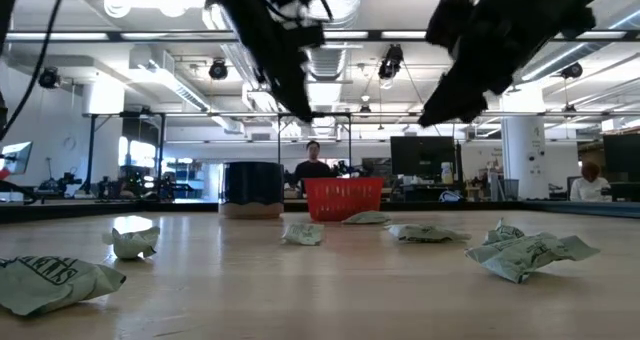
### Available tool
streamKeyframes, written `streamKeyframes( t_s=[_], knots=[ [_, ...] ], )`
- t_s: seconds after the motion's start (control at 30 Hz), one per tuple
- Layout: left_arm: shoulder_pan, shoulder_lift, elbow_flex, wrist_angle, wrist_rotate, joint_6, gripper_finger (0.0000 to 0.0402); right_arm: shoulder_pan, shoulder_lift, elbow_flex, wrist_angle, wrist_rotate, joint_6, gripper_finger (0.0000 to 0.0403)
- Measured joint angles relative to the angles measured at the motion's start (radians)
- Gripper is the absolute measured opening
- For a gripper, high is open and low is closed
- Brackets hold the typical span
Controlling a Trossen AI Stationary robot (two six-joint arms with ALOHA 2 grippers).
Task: Pick and place Stevia / Truvia into bins
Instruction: Put the stevia packet into the basket
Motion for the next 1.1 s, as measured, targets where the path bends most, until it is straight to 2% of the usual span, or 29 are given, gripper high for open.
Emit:
streamKeyframes(
  t_s=[0.2, 0.57, 0.83, 1.1],
  knots=[
    [-0.065, -0.204, -0.065, -0.059, 0.02, -0.121, 0.0176, -0.015, 0.177, 0.067, 0.029, 0.049, -0.038, 0.0155],
    [-0.201, -0.527, -0.216, -0.029, -0.008, -0.314, 0.0176, -0.053, 0.419, 0.222, 0.039, 0.099, -0.135, 0.0152],
    [-0.237, -0.628, -0.318, 0.001, -0.042, -0.44, 0.0176, -0.06, 0.538, 0.321, -0.017, 0.1, -0.236, 0.0134],
    [-0.261, -0.628, -0.332, 0.004, -0.043, -0.476, 0.0176, -0.09, 0.583, 0.358, -0.101, 0.176, -0.134, 0.0119]
  ],
)
